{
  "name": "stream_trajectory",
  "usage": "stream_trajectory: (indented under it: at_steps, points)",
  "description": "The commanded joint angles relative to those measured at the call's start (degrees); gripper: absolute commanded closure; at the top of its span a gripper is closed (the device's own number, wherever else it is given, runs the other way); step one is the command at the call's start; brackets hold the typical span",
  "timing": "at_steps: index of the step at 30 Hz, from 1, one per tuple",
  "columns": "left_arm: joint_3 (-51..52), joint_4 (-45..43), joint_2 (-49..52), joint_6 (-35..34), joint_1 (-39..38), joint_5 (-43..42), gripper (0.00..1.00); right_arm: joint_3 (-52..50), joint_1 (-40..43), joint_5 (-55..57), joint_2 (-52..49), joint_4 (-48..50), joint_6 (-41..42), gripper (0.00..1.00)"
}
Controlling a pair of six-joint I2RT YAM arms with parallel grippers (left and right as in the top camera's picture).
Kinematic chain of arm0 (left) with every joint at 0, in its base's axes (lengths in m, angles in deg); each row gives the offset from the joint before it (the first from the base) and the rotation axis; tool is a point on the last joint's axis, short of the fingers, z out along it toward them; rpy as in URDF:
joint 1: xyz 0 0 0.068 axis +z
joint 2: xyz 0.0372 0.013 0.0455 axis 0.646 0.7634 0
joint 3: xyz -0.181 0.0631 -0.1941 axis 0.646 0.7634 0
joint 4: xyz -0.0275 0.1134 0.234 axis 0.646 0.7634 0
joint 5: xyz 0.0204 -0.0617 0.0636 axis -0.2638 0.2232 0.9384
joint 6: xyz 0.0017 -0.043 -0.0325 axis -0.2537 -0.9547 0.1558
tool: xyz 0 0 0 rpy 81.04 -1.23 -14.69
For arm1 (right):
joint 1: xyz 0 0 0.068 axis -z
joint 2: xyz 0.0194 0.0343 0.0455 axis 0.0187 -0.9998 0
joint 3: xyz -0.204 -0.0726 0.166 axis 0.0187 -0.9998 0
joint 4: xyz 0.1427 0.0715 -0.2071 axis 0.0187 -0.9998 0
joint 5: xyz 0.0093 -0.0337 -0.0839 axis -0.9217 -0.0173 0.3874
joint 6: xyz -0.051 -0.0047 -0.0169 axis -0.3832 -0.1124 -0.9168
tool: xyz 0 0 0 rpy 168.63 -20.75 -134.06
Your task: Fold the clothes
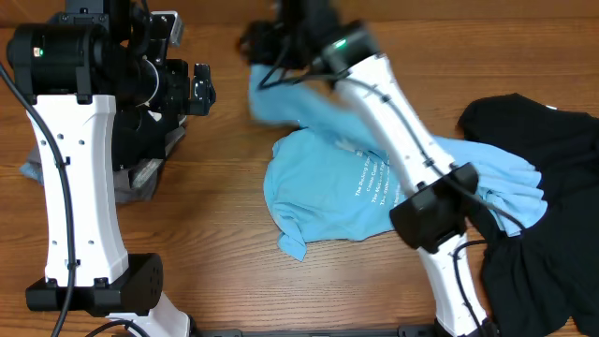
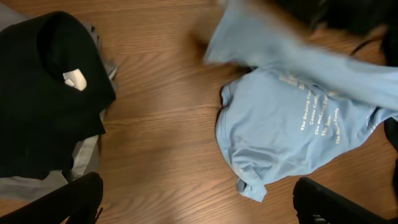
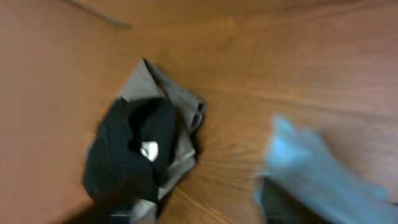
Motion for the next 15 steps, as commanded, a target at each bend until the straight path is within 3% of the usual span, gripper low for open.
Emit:
stream_trajectory:
  at_steps: [1,9,15]
  points:
    - [-1.2,0.1,-1.5,0.0,0.2,-0.5,0.00,0.9,1.9,14.0,2.1,-2.6,-0.4,0.18]
    - [2.1,-2.2,0.5,2.8,-5.9,-2.8,0.00,0.9,12.7,14.1,14.2,-15.9,-4.6,0.20]
    - [11.9,-8.5,5.0,2.4,-11.3,4.4,0.00,0.9,20.0,13.9,22.8,-27.5,-4.7,0.18]
